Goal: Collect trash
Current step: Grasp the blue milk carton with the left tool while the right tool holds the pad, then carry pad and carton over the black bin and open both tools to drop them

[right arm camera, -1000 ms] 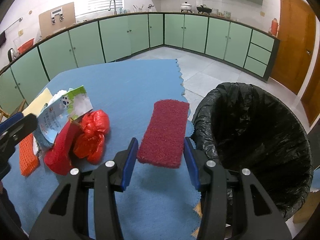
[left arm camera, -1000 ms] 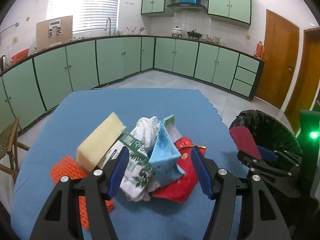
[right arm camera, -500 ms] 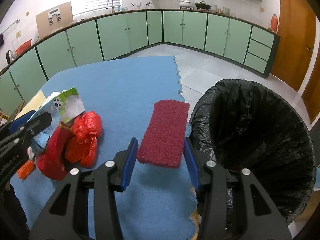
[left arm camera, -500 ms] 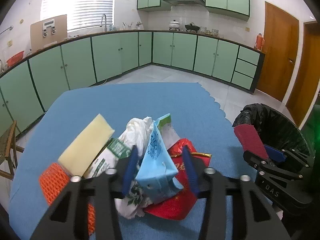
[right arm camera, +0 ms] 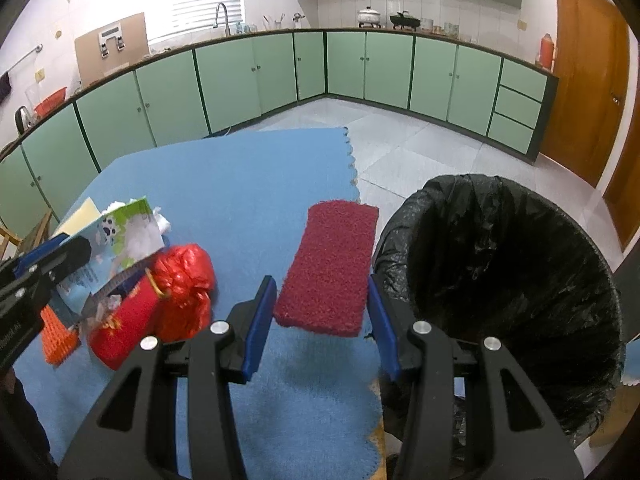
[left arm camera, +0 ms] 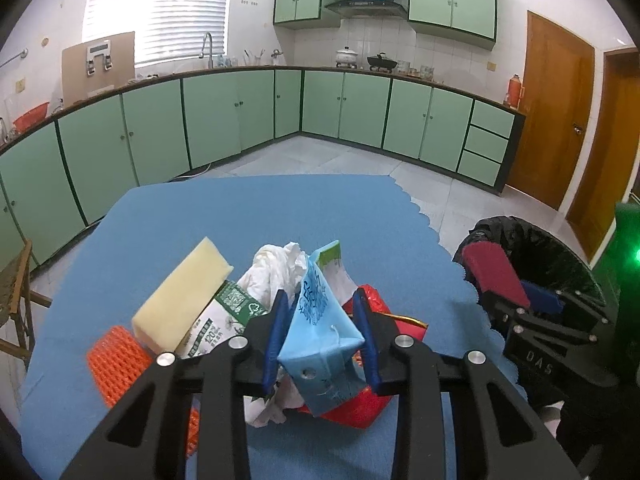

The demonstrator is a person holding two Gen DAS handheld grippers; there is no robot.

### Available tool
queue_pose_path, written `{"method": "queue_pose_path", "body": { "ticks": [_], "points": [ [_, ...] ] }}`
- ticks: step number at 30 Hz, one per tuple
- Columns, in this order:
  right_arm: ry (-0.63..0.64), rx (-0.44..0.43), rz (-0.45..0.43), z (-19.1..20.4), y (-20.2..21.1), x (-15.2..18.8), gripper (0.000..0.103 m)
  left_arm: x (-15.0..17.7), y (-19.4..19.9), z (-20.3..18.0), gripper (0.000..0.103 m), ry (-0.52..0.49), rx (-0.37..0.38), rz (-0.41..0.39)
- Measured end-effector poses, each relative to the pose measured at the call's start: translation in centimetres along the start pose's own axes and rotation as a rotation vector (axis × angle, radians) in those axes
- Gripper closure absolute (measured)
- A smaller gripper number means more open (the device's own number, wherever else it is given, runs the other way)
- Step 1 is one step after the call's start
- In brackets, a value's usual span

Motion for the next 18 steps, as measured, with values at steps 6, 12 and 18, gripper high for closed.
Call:
{"method": "queue_pose_path", "body": {
  "ticks": [6,12,18],
  "points": [
    [-0.004,-0.002,0.007,0.0,0.2,0.4,0.058,1.7,-0.9,-0.3,0.069,-0.010,0.019,0.084],
    [-0.008,0.005,0.018,-0.3,0.4,0.7,0.058,2.1,-1.9,-0.9,0.062,-0.013,0.050,0.133],
    [-0.011,0.013,0.013,-0.8,0.5,0.6,0.058,1.7,-1.7,-0.7,0.079,0.000,0.052,0.116]
  ]
}}
Point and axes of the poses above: each gripper's, at about its wrist camera, not at the fingertips, and y roughly against the way its jaws point, z to its left, x to its underside, the point moved 4 cm from there along -y, roughly the way its jaws point, and after that the axes turned 12 degrees about -z, right-handed, at the moved point
